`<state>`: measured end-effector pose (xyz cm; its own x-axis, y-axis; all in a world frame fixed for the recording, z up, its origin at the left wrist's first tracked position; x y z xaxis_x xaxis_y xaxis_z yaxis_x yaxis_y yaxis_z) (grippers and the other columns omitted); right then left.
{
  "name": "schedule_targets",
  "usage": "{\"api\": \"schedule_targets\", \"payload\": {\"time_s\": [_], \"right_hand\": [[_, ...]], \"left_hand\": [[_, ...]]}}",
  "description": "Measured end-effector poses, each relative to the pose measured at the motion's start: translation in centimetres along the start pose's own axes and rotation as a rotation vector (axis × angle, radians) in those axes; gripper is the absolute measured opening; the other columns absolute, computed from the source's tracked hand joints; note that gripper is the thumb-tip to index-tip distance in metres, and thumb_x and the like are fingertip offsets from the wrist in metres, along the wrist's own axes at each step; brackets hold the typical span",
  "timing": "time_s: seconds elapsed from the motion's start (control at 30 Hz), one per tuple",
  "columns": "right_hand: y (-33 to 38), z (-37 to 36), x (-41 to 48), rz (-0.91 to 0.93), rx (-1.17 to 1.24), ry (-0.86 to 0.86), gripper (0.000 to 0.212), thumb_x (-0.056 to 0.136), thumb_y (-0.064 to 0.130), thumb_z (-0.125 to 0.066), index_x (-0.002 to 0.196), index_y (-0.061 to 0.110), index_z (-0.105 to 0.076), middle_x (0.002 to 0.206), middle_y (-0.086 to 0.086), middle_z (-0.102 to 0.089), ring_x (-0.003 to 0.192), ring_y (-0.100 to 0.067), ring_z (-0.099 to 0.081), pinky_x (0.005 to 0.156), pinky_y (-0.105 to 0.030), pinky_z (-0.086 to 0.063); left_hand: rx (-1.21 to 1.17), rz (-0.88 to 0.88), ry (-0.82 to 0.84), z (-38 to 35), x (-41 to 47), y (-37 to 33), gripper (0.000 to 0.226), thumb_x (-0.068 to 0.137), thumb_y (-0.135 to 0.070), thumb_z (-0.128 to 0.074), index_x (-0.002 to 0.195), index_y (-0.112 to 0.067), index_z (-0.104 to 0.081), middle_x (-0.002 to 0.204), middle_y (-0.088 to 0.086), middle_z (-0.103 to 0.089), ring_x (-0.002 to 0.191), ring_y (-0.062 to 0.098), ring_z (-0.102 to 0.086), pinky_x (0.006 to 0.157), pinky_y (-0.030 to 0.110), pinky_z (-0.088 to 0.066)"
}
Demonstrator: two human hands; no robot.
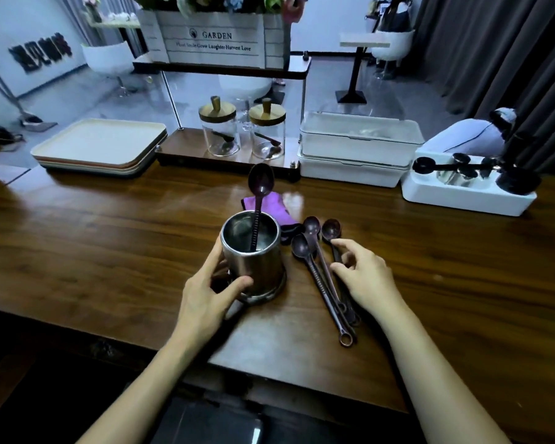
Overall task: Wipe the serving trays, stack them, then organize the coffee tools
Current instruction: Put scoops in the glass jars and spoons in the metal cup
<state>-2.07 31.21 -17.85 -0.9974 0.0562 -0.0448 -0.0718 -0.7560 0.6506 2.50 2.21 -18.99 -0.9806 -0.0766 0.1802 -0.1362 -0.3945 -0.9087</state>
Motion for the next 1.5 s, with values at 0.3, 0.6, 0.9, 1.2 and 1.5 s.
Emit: {"api": "schedule_targets", "payload": {"time_s": [0.3,0.6,0.9,1.2,1.5], "right_hand": [[-1.3,2.0,1.0,-0.082,0.219,-0.083,0.022,0.092,0.027,-0.069,0.108,0.042,-0.069,0.085,0.01,-0.07,0.089,-0.008,-0.065,0.079,-0.032,-0.053],[-0.5,1.3,0.6,-0.093,0.263,-0.141,0.027,0.095,0.018,-0.066,0.113,0.038,-0.069,0.095,0.011,-0.073,0.077,-0.003,-0.069,0.065,-0.017,-0.053],[-0.2,2.3,0.0,-0.105,0.501,-0.238,0.03,0.099,0.008,-0.056,0.106,0.029,-0.076,0.099,0.01,-0.073,0.082,-0.003,-0.065,0.067,-0.013,-0.05],[3.7,5.0,-1.1,-0.022,0.723,-0.237,0.023,0.099,0.019,-0.059,0.114,0.027,-0.075,0.103,0.003,-0.077,0.096,-0.016,-0.071,0.09,-0.037,-0.055],[12.5,5.2,-2.6,0.249,0.96,0.019,0.055,0.089,0.053,-0.05,0.136,0.025,-0.059,0.134,0.003,-0.065,0.119,-0.017,-0.065,0.1,-0.04,-0.054]], "left_hand": [[-0.032,0.012,0.013,0.2,0.0,0.1,0.093,0.066,-0.061,-0.077,0.151,-0.051,-0.038,0.128,-0.022,-0.065,0.117,-0.009,-0.061,0.101,0.022,-0.045],[-0.045,0.019,0.028,0.3,0.1,-0.1,0.093,0.065,-0.063,-0.076,0.148,-0.059,-0.035,0.128,-0.016,-0.067,0.115,-0.008,-0.062,0.103,0.026,-0.047],[-0.041,0.016,0.034,0.4,0.1,-0.2,0.093,0.066,-0.062,-0.076,0.149,-0.061,-0.033,0.125,-0.021,-0.068,0.117,-0.003,-0.062,0.108,0.036,-0.049],[-0.018,0.025,0.038,0.5,0.0,-0.5,0.094,0.068,-0.062,-0.075,0.15,-0.061,-0.031,0.128,-0.02,-0.068,0.12,-0.002,-0.061,0.109,0.04,-0.049],[0.04,0.023,0.0,0.5,-0.1,-0.8,0.095,0.074,-0.055,-0.081,0.151,-0.061,-0.026,0.132,-0.021,-0.065,0.118,-0.003,-0.061,0.107,0.038,-0.049]]}}
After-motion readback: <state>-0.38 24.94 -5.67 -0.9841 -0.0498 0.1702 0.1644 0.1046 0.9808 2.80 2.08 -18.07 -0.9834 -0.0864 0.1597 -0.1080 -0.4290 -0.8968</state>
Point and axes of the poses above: each hand's wrist, its own x-axis towards the middle knuckle, its own z-axis out of the back of the hand, y = z × x, the point moved 4 cm from there along x, towards the middle knuckle
